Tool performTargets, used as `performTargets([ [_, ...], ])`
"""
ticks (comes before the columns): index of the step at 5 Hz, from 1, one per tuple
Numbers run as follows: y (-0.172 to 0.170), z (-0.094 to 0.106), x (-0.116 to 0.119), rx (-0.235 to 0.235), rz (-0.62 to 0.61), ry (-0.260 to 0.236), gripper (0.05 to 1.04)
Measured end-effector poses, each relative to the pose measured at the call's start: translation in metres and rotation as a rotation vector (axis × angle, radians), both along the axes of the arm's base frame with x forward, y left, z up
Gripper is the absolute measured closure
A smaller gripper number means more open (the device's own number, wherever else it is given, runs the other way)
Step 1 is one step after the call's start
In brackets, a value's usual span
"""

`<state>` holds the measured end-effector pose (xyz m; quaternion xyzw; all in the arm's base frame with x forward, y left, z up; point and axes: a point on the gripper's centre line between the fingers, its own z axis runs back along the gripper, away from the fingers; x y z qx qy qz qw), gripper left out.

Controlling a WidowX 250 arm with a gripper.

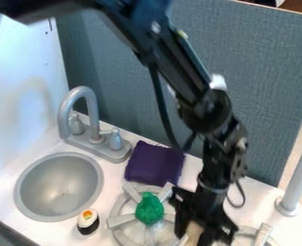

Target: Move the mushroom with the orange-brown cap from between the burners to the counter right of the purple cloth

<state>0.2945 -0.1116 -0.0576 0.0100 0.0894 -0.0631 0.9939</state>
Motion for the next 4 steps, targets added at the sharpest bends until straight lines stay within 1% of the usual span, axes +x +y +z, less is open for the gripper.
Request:
performTargets([
  [1,0.004,0.021,0.030,-0.004,0.034,-0.052,0.500],
  [2,-0.001,0.025,0.065,0.021,0.061,-0.101,0.500],
  [3,-0.006,0.025,0.092,0.020,0.065,-0.102,0.499],
  [4,0.002,0.015,0.107,0.052,0.078,-0.072,0.499],
])
